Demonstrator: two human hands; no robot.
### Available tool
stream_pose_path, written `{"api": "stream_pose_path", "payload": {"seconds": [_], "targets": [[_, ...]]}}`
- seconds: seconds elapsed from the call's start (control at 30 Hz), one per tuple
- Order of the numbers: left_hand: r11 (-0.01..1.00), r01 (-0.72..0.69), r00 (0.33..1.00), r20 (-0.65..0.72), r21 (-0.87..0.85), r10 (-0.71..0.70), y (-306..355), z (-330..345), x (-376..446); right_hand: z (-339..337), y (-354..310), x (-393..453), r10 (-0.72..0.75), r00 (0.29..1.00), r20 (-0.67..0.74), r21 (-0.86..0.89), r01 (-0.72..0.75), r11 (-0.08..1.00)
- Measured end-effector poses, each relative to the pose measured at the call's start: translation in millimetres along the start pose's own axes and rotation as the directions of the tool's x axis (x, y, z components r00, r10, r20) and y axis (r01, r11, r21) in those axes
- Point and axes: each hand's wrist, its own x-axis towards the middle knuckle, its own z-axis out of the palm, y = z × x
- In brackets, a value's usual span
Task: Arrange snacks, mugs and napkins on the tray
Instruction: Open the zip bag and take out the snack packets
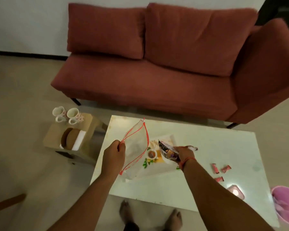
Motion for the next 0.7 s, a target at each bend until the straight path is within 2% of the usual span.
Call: {"api": "stream_pose_path", "payload": {"seconds": [0.13, 0.2, 0.23, 0.3, 0.43, 0.57, 0.63, 0.67, 0.7], "targets": [[0.999, 0.013, 1.000, -0.006, 0.031, -0.013, -40, 28, 5, 26, 45, 49, 0.091, 0.993, -0.076, 0.054, -0.087, 0.995], [0.999, 0.019, 1.000, -0.007, 0.039, -0.019, -57, 36, 9, 39, 58, 62, 0.160, 0.985, 0.065, 0.029, -0.162, 0.986], [0.999, 0.025, 1.000, -0.004, 0.041, -0.024, -66, 40, 11, 44, 63, 71, 0.151, 0.984, 0.098, 0.011, -0.153, 0.988], [0.998, 0.040, 0.999, -0.002, 0.038, -0.040, -80, 46, 13, 56, 72, 90, 0.137, 0.987, 0.086, 0.007, -0.138, 0.990], [0.996, 0.070, 0.998, 0.003, 0.061, -0.070, -99, 52, 15, 64, 78, 113, 0.114, 0.992, 0.046, -0.034, -0.112, 0.993], [0.992, 0.089, 0.996, 0.024, 0.088, -0.091, -104, 57, 14, 44, 89, 122, 0.082, 0.993, -0.084, -0.241, -0.100, 0.965], [0.994, 0.074, 0.997, 0.030, 0.082, -0.077, -100, 58, 13, 33, 100, 121, 0.142, 0.983, -0.119, -0.101, -0.155, 0.983], [0.995, 0.062, 0.997, 0.034, 0.079, -0.065, -96, 59, 13, 27, 101, 113, 0.109, 0.988, -0.109, -0.170, -0.126, 0.977], [0.996, 0.048, 0.998, 0.040, 0.073, -0.051, -92, 59, 13, 23, 103, 108, 0.080, 0.983, -0.168, -0.211, -0.115, 0.971]]}}
